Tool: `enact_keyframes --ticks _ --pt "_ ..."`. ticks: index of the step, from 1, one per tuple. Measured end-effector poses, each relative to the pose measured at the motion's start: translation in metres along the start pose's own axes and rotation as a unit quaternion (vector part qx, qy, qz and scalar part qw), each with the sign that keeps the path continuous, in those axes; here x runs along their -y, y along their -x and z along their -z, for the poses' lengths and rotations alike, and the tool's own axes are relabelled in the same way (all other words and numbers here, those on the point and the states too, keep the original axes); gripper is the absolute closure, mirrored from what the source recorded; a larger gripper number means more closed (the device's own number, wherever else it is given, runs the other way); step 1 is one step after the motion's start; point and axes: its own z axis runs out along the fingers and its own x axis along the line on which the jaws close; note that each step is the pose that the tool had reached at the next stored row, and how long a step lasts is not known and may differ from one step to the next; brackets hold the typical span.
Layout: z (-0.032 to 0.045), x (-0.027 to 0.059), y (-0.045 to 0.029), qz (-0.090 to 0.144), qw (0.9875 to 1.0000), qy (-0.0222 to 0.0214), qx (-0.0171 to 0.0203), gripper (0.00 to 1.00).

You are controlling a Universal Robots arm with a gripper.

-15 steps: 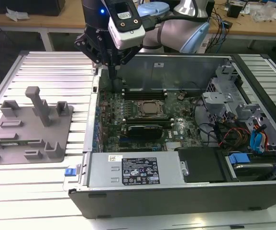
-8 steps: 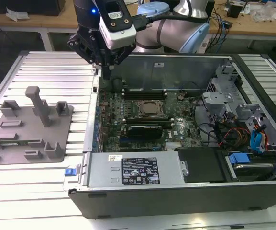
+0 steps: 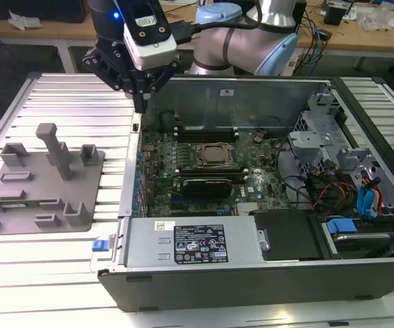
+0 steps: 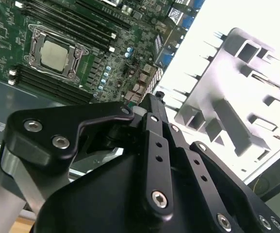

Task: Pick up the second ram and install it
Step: 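Reach for the second ram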

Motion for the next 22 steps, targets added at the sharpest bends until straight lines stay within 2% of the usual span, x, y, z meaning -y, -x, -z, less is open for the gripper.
enact_keyframes --ticks 3,7,11,15,18,21,22 --pt "0.0002 0.0007 -0.0088 0.0 1.0 0.0 0.0 0.92" --pt "0.0007 0.002 -0.0272 0.0 1.0 0.0 0.0001 0.92" --pt "0.0011 0.0038 -0.0506 0.0 1.0 0.0 0.0003 0.92" --pt "0.0015 0.0052 -0.0695 0.0 1.0 0.0001 0.0003 0.92" --pt "0.0017 0.0058 -0.0783 0.0 1.0 0.0 0.0003 0.92" --pt "0.002 0.007 -0.0937 0.0 1.0 0.0001 0.0003 0.92" --pt "0.002 0.0072 -0.096 0.0 1.0 0.0 0.0003 0.92"
